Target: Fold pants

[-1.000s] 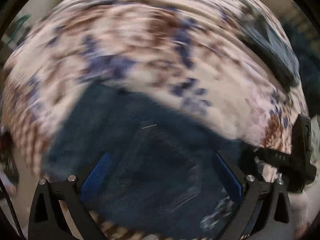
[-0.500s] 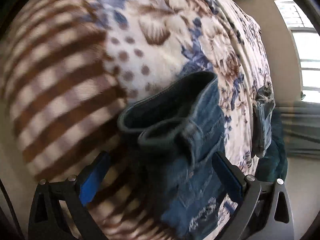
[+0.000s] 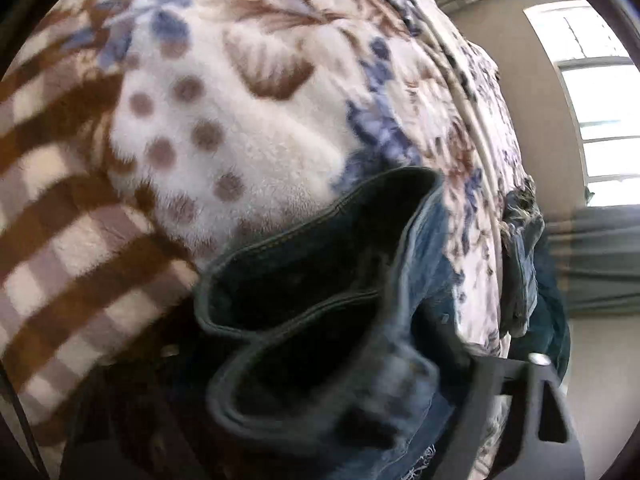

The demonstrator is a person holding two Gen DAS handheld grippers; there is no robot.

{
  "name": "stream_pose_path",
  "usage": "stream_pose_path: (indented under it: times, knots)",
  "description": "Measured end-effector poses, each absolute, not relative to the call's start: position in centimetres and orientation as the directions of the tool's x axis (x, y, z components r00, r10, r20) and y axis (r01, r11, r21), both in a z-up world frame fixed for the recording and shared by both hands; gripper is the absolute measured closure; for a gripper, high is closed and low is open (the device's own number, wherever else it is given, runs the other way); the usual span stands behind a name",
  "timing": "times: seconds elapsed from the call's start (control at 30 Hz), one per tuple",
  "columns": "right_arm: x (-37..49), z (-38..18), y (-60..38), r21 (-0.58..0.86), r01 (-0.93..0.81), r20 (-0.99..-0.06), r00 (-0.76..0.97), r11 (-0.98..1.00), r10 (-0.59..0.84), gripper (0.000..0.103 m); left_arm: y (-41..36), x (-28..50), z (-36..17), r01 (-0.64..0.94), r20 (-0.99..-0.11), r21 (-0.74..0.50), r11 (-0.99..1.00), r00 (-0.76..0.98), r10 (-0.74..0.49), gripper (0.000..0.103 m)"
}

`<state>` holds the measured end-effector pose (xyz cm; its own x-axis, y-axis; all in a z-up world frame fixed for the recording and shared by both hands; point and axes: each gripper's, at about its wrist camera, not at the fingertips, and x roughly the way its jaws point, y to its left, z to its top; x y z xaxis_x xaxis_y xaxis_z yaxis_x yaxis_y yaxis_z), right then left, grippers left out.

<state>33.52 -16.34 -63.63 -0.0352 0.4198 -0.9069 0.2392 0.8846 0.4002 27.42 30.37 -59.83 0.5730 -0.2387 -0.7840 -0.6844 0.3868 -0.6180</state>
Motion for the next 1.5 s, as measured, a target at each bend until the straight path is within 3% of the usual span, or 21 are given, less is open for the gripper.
stream_pose_path:
  times: [0.1, 0.23, 0.33, 0.5, 0.67, 0.83, 1.03, 1.17, 1.23, 1.27, 1.3, 1.4, 1.5]
  knots:
    - [32.9, -62.9, -17.1, 0.346, 0.228, -0.933, -0.018, 0.910, 0.360, 0.029, 29.4, 28.0, -57.3, -0.642, -0.785, -0.609, 0.466, 0.573, -0.236, 0.074]
    - [31.6, -62.4, -19.3, 0.232, 0.245, -0.970, -0.011, 0.941, 0.242, 0.029, 25.5, 29.8, -51.2, -0.530, -0.792, -0.545, 0.650, 0.579, -0.192, 0.077]
    - [30.4, -62.1, -21.7, 0.235, 0.278, -0.971, 0.014, 0.931, 0.240, 0.029, 20.4, 30.8, -46.0, -0.405, -0.767, -0.522, 0.750, 0.608, -0.205, 0.079]
    - [28.0, -61.9, -26.9, 0.254, 0.368, -0.964, 0.024, 0.894, 0.264, 0.029, 8.9, 31.3, -40.9, -0.213, -0.748, -0.529, 0.822, 0.574, -0.332, 0.079]
    - [25.2, -60.5, -34.3, 0.236, 0.425, -0.970, 0.051, 0.874, 0.237, 0.029, -5.3, 31.1, -42.5, -0.064, -0.780, -0.510, 0.858, 0.454, -0.430, 0.079]
    - [23.1, -60.5, -40.7, 0.190, 0.455, -0.981, 0.049, 0.870, 0.189, 0.029, -16.3, 30.9, -50.4, 0.028, -0.903, -0.340, 0.940, 0.269, -0.334, 0.080]
    - [21.4, -61.6, -45.7, 0.143, 0.471, -0.989, 0.031, 0.870, 0.146, 0.029, -19.4, 30.7, -55.3, 0.106, -0.953, -0.198, 0.974, 0.212, -0.217, 0.080]
    - [21.0, -62.2, -46.8, 0.154, 0.479, -0.986, 0.023, 0.864, 0.163, 0.029, -20.4, 29.9, -54.1, 0.098, -0.967, -0.155, 0.983, 0.187, -0.171, 0.069]
    - [20.9, -62.0, -46.8, 0.184, 0.476, -0.981, 0.030, 0.860, 0.193, 0.029, -20.4, 29.6, -52.7, 0.092, -0.962, -0.197, 0.976, 0.173, -0.210, 0.041]
    - [20.9, -61.7, -46.8, 0.209, 0.473, -0.975, 0.038, 0.856, 0.217, 0.029, -20.2, 29.4, -52.1, 0.083, -0.957, -0.223, 0.971, 0.170, -0.235, 0.012]
    - [20.9, -61.4, -46.8, 0.234, 0.471, -0.970, 0.051, 0.851, 0.238, 0.029, -20.0, 29.0, -51.3, 0.075, -0.949, -0.250, 0.965, 0.179, -0.260, 0.006]
    - [21.0, -60.0, -47.2, 0.290, 0.464, -0.956, 0.092, 0.837, 0.280, 0.022, -18.8, 28.2, -49.0, 0.061, -0.930, -0.298, 0.953, 0.208, -0.304, 0.006]
    - [21.6, -58.6, -47.3, 0.396, 0.447, -0.917, 0.146, 0.802, 0.372, 0.022, -15.6, 27.4, -47.3, 0.009, -0.928, -0.292, 0.956, 0.239, -0.286, 0.006]
